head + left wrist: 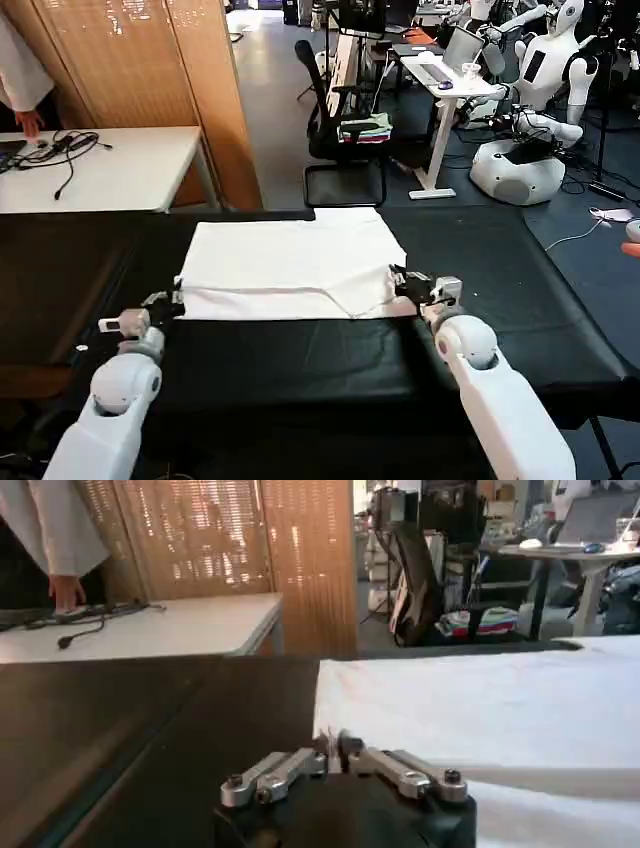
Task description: Fold and organize the clothes.
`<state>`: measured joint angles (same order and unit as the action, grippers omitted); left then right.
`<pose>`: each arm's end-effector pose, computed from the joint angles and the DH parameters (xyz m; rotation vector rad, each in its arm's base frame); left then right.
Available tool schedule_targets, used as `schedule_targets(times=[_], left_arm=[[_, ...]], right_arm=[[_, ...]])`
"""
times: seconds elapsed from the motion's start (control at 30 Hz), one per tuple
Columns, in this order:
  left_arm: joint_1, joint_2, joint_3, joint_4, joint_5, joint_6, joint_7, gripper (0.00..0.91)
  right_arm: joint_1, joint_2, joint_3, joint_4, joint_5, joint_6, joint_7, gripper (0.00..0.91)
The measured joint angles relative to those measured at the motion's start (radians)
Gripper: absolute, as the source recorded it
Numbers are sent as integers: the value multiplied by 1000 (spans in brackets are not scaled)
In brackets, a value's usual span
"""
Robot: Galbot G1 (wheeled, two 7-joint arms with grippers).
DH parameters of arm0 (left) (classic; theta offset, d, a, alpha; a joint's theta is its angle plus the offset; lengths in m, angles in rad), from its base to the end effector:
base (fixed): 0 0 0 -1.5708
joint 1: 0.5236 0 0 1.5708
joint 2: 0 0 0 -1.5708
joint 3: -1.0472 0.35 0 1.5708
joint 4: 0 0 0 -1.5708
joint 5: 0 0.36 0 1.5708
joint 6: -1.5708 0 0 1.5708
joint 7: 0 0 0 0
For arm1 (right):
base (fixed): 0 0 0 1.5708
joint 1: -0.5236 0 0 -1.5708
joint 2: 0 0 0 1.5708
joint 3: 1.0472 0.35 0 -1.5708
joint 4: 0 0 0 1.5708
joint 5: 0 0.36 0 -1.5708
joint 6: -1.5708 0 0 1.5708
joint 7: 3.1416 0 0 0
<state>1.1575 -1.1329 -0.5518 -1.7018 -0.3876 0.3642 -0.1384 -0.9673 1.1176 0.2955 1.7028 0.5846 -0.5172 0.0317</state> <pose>0.3249 0.1376 -0.3078 0.1654 -2.7962 -0.1116 0.3710 -0.0599 -0.2787 0.3643 -2.6838 -0.0760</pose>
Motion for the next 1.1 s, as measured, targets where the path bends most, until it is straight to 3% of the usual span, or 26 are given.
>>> schedule_targets(times=[0.27,0.5,0.53,0.63,0.7,0.73,0.77,0.8,0.87,0.9,1.0,1.1], left_arm=[[77,26,-34,-81,-143,52,-2,878],[142,32,-60,-113,-199,68,14,848],[149,32,-60,-115,-198,68,18,790],[161,31,-60,-115,-197,67,21,536],[165,31,-60,-115,-197,66,21,458],[167,31,-60,-115,-197,66,21,332],[168,31,-60,-115,-196,65,21,234],[170,31,-60,-115,-196,65,21,127],[172,32,-61,-112,-196,62,22,39],[173,33,-61,-110,-197,61,22,0],[175,34,-62,-105,-200,59,23,0],[177,38,-62,-103,-202,59,24,0]], right_arm=[[-112,-54,38,132,-22,-11,2,858],[-185,-65,50,177,-25,-9,1,712],[-194,-65,52,179,-26,-9,2,585],[-211,-61,57,178,-26,-9,6,517],[-219,-58,60,174,-25,-9,6,497],[-223,-56,62,173,-24,-7,6,429],[-227,-53,66,172,-23,-3,6,429],[-231,-51,68,171,-22,-1,6,273],[-233,-46,69,167,-22,2,5,127],[-233,-45,69,164,-22,3,5,127],[-229,-45,68,156,-22,5,5,10],[-228,-49,65,162,-19,2,11,0]])
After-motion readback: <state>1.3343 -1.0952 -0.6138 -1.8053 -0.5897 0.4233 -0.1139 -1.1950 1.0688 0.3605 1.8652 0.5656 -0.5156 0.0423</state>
